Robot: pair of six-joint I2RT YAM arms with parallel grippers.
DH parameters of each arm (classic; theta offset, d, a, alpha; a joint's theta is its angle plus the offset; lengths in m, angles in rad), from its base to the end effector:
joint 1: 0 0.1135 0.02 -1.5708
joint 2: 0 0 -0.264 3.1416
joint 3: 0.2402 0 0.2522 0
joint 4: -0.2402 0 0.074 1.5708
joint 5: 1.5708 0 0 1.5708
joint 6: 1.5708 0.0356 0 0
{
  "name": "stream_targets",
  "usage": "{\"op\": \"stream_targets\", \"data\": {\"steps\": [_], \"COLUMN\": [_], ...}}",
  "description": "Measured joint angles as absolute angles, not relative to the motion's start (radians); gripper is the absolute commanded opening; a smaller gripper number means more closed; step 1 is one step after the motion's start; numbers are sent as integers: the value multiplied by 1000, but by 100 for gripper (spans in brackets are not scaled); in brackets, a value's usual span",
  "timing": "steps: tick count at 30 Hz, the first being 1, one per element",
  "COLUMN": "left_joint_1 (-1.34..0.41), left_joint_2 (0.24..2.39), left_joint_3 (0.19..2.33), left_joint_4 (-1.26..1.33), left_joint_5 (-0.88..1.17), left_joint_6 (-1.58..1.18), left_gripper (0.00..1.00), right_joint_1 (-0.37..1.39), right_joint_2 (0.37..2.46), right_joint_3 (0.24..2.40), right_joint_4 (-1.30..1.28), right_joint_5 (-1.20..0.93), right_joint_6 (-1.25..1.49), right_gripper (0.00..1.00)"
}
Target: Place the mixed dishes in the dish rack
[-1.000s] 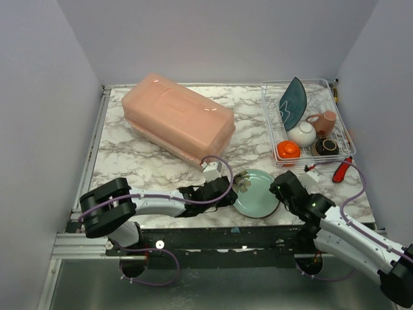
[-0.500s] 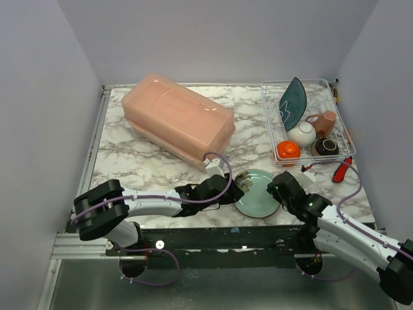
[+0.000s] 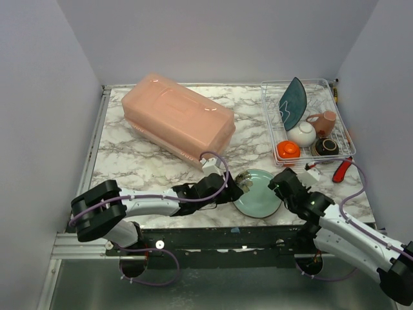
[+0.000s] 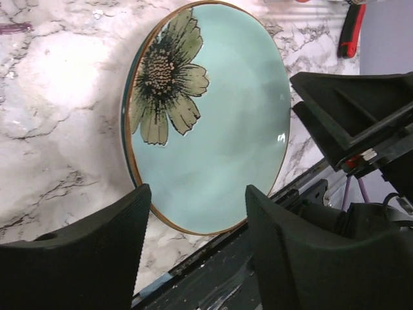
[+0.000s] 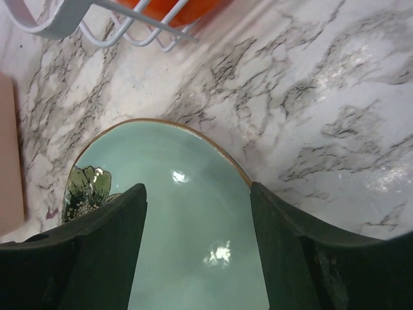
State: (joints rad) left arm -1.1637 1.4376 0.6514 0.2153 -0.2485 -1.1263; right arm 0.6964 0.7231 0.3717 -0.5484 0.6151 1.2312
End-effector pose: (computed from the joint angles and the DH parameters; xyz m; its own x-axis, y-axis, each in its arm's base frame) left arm 0.1236 -0.2645 0.1856 -0.8216 -0.3047 -0.4818 0.1543 0.6947 -0.7025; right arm 0.1181 0.0720 0.1795 -0.4346 0.6404 -0.6332 0.4837 0.7591 0.4357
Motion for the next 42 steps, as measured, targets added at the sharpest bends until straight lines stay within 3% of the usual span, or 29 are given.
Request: {"op": "stream_targets", "data": {"steps": [8,22,28,35,42], "left_joint_1": [-1124,-1109,-1107,-1107,-1107], "left_joint_2": [1460,1538,1541,1541,1541], "left_joint_3": [627,630,630,630,630], "left_joint_4": [250,294,310,314,315], "left_joint_5": [-180,-102,-96,-95,-94], "left_joint_6": [-1121,-1105,-1102,-1103,-1103], "left_gripper": [66,69,69,70,70], "right_joint_1": [696,696,696,696,696], "right_joint_2": [743,649,684,801,788], "right_joint_3": [379,367,379,399,389], "right_joint_4": [-596,-554,-572,-585,-568], "right_joint_5": [649,597,612,623,609], "right_joint_6": [1242,1238,1238,1238,1236], "right_gripper": [69,51,67,68,61]}}
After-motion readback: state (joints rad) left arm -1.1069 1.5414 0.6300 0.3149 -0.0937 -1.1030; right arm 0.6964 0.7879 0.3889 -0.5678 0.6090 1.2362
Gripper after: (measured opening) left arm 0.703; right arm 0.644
